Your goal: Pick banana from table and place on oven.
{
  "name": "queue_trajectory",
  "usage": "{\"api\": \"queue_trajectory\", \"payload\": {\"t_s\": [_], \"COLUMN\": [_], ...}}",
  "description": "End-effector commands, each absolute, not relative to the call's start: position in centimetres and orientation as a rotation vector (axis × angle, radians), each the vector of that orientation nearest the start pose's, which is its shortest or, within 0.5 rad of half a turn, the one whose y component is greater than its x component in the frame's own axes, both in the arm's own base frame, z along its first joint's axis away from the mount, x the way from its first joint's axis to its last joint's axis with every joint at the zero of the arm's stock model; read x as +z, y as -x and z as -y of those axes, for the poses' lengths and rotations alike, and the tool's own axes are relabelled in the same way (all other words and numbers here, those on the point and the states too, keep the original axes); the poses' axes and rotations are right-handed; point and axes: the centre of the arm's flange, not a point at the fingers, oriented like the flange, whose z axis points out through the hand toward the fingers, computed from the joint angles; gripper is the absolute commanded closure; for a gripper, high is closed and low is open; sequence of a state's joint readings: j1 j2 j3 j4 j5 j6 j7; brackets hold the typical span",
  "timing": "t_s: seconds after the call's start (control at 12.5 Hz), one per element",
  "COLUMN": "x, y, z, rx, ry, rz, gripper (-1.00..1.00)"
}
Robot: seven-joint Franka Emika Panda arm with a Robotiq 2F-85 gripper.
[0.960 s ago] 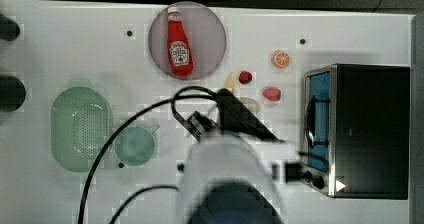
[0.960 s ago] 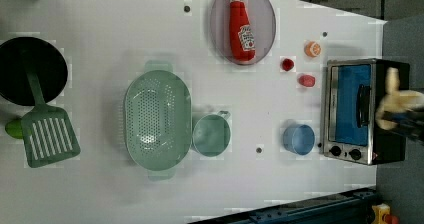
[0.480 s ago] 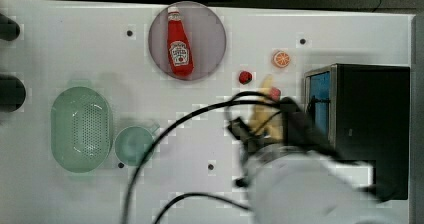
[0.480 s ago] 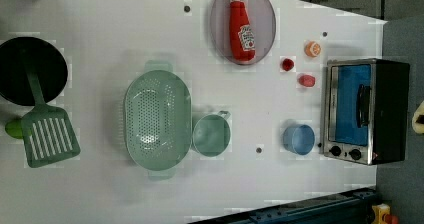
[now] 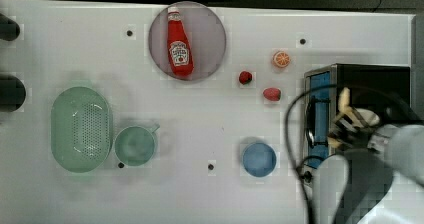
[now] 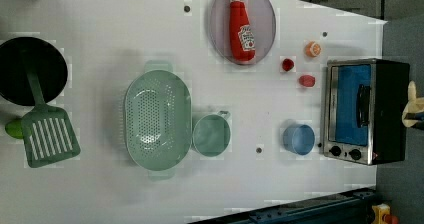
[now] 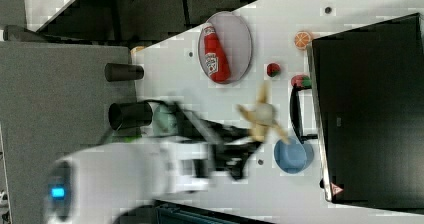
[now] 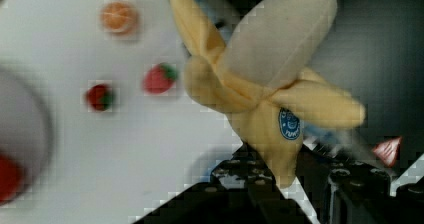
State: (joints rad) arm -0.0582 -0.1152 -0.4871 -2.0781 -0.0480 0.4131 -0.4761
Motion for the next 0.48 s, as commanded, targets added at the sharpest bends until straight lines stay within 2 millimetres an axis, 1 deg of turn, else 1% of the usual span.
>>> {"api": "queue_trajectory", "payload": {"t_s": [0.08,0.24,0.32,0.48], "x": [48.3,47.0,46.5,45.8], "y": [-43.8,-44.0,-44.3,-45.3], "z": [33.1,36.3,37.4,38.5], "rx": [-0.173,-0.161,-0.135,-0.097], "ry": [3.041,3.119,3.147,3.199], "rz": [-0.875,-0.801,-0.773,-0.711], "gripper": [0.50,0.50,0.50,0.50]}}
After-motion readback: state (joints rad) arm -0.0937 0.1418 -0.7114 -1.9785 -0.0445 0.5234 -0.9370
